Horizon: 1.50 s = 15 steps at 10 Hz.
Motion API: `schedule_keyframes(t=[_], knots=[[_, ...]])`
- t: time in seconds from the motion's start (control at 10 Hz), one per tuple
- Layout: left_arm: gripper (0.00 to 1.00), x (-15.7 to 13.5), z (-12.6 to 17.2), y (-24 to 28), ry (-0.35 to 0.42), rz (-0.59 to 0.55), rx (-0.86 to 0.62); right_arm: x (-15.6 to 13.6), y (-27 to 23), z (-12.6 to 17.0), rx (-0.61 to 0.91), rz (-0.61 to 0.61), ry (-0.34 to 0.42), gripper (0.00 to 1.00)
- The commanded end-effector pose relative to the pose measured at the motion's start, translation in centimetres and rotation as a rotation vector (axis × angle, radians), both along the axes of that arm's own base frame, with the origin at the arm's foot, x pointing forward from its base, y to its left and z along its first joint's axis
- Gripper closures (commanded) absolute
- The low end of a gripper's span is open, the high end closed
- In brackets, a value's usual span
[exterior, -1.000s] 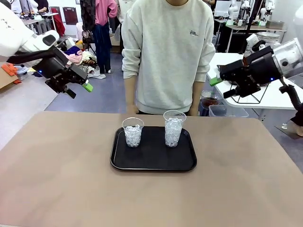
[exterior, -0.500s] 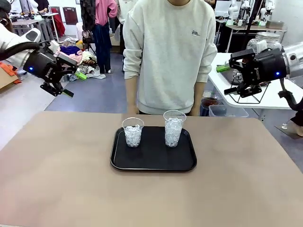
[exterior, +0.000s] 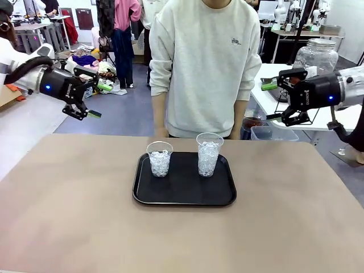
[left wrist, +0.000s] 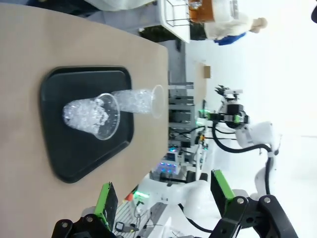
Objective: Pour the drink into the iced cup.
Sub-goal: Pick up the iced cup indicated by the human and present it to them.
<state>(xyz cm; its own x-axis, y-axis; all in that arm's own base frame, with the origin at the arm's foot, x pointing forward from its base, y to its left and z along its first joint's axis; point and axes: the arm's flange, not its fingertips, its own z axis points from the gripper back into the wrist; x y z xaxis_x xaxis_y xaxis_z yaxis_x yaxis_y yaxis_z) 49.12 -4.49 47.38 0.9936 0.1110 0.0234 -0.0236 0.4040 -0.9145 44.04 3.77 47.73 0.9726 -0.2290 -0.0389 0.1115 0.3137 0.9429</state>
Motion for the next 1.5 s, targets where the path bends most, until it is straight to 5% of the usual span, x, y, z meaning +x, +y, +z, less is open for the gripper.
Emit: schedule_keyframes(t=[0.0,0.4,1.4], knots=[[0.0,1.4,-0.5,0.3,-0.033,-0.091,-0.1,1.4,-0.1,0.0,0.057,0.028,0.01,0.0],[0.0,2.5,-1.6,1.4,-0.026,-0.163,-0.145,2.4,-0.8,-1.2,0.109,0.081,0.016,0.0],[0.0,2.6,-2.4,2.4,-0.006,-0.129,-0.147,2.0,-1.0,-1.9,0.099,0.092,0.046,0.0]])
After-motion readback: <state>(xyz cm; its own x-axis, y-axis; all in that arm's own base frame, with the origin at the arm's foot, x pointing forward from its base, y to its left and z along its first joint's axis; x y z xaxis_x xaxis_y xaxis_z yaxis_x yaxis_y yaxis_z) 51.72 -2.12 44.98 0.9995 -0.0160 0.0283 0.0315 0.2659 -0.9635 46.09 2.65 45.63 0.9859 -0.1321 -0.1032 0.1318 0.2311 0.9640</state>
